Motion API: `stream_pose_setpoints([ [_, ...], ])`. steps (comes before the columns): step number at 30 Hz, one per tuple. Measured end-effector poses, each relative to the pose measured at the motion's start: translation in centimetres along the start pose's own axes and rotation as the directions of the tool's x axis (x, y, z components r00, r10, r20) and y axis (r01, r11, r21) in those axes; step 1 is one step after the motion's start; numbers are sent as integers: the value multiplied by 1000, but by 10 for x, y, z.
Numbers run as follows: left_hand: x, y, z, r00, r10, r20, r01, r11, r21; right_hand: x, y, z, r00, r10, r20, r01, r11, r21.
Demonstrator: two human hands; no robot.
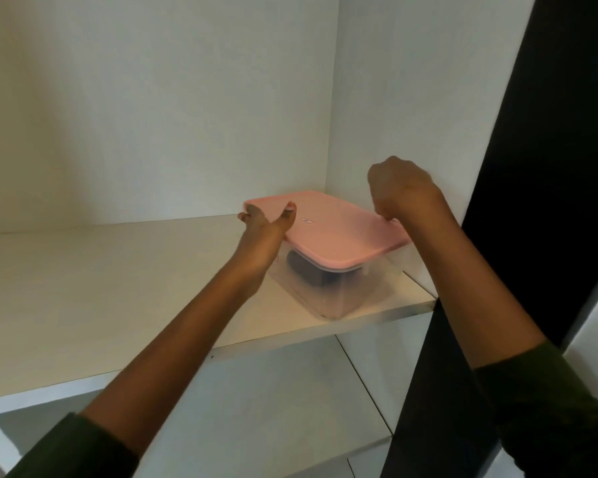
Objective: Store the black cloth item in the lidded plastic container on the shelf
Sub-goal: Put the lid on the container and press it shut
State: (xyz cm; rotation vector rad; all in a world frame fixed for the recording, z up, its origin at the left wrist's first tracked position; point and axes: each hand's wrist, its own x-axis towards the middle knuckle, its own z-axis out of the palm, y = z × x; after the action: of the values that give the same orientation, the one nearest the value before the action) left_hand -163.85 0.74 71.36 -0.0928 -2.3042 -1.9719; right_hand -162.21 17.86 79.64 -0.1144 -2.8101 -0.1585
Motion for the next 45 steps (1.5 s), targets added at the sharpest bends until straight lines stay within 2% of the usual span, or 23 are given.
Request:
stream_pose_setpoints([
  [3, 21, 2, 28, 997, -6, -82, 7, 1000, 5, 1, -5, 2, 986, -157, 51, 145, 970, 193],
  [5, 37, 2, 43, 998, -7, -68, 7, 1000, 9, -2, -7, 10, 973, -211, 94, 183, 952, 243],
  [14, 78, -9, 52, 999, -12, 32, 15, 996, -85, -4, -3, 38, 993, -120, -17, 118, 937, 328],
  [30, 102, -7, 42, 999, -31, 14, 31, 999, -25, 29, -20, 53, 999, -41, -30, 49, 919, 391],
  [38, 81, 5, 34, 1000, -14, 5, 13, 999, 50, 34, -18, 53, 996, -68, -53, 83, 917, 391],
  [45, 27, 13, 30, 984, 79, 160, -118, 961, 248, 20, -15, 63, 987, -56, -149, 116, 895, 431],
])
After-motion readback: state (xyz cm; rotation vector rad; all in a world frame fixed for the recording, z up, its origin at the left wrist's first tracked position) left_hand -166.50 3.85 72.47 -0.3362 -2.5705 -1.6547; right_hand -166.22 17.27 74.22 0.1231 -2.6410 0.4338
